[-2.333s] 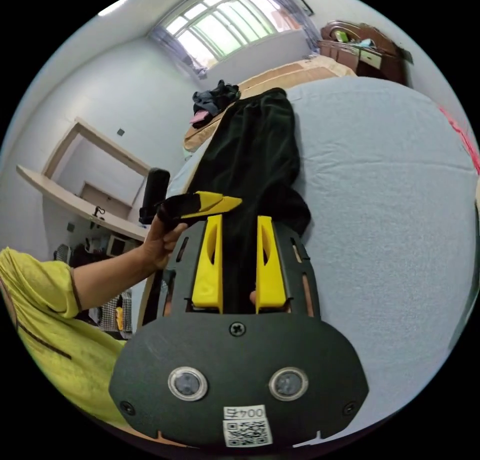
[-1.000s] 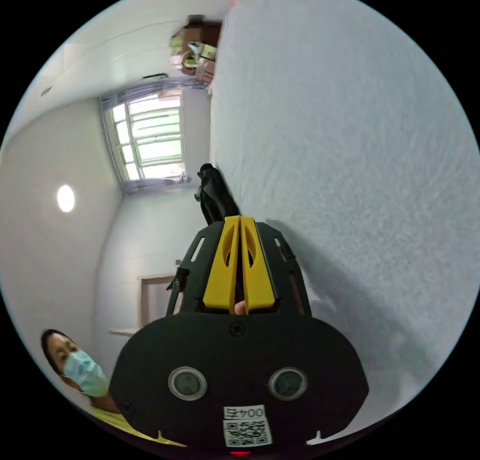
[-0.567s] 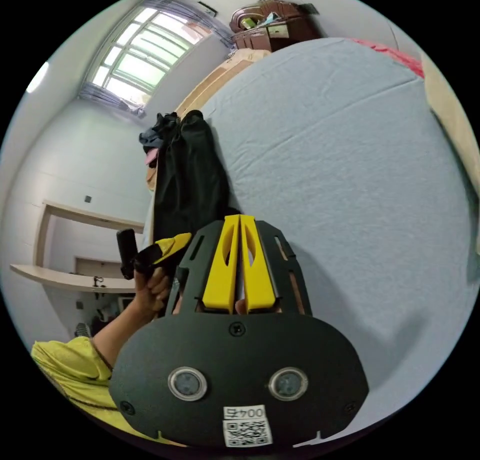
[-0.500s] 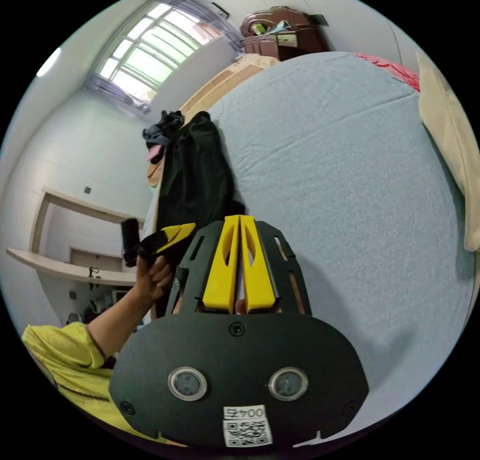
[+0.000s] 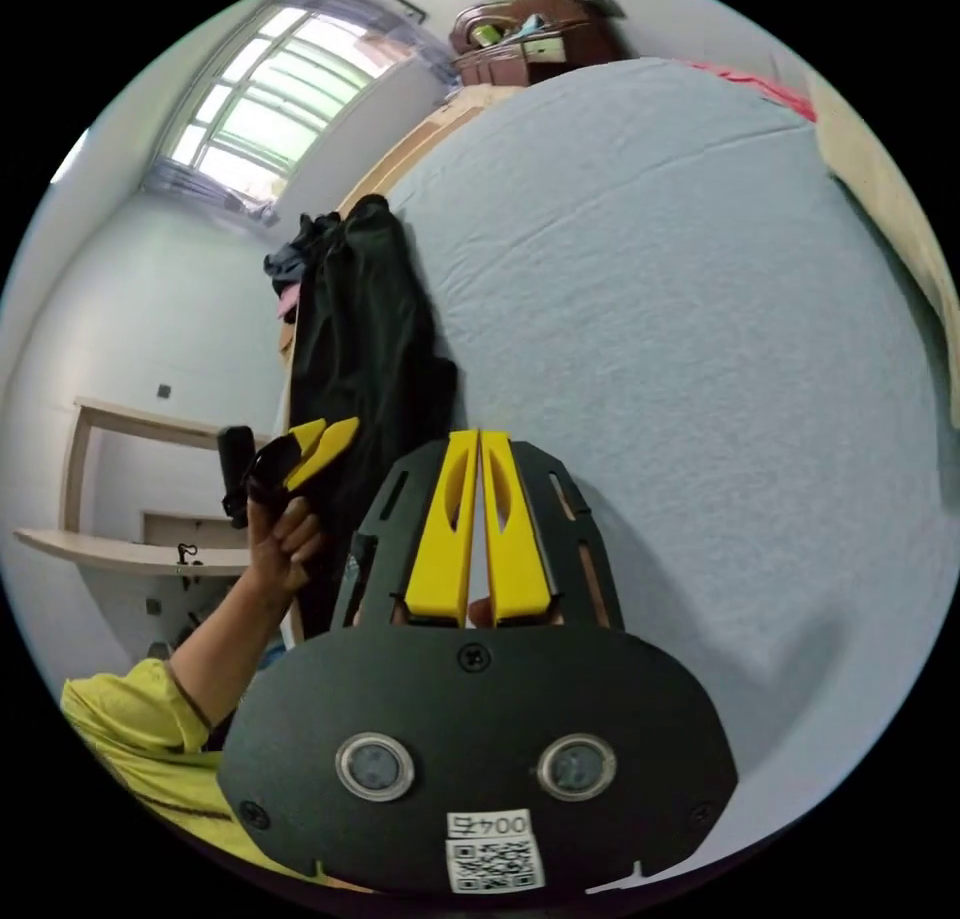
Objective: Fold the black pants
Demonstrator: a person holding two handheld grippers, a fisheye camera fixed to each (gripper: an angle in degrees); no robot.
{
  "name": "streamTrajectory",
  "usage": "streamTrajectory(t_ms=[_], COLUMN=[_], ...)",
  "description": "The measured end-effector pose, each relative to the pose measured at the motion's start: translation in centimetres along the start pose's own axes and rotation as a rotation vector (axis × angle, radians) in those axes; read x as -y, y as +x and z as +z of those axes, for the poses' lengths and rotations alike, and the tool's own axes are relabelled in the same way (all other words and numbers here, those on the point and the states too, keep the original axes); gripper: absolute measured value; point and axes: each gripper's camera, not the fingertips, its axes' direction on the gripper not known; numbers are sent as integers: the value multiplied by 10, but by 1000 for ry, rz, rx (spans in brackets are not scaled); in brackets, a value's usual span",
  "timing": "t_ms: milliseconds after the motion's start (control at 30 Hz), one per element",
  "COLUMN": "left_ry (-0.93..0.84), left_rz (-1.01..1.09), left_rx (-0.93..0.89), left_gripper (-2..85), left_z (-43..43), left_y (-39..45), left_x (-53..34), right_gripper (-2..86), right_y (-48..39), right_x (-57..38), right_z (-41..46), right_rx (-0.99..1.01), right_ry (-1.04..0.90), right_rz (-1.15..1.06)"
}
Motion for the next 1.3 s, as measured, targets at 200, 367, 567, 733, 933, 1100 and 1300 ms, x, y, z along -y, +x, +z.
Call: streamTrajectory(t_ms=[200,367,567,733,933,1100,1300], left_ry=[-16,-32,-25,-145,-104,-101,-122], left_rz=[-14,19,232,233,200,301,353], left_rx=[11,18,390,608,571,572,664], left_gripper=[93,92,85,76,77,114,142], left_z=[22,26,-8,17,36,52,87], left_y=[9,43,120,96,83,124,126], left_x=[-17,-34,-107,-158,-184,-210,-212], right_gripper=[55,113,152,155,161,166,173], right_y=[-92,-220,-288,-315,-354,-391,-438], right_x=[-39,-98,-128,-146,-168,-176,-162], right_z=[-36,-27,24,29,22,-4,-17], right_rx=[-48,-120,-351,-374,-395,-408,-404], right_ry=[33,29,-171,-177,-145,-169,-131], right_rz=[-150,-436,-567,-602,-685,-635,-653])
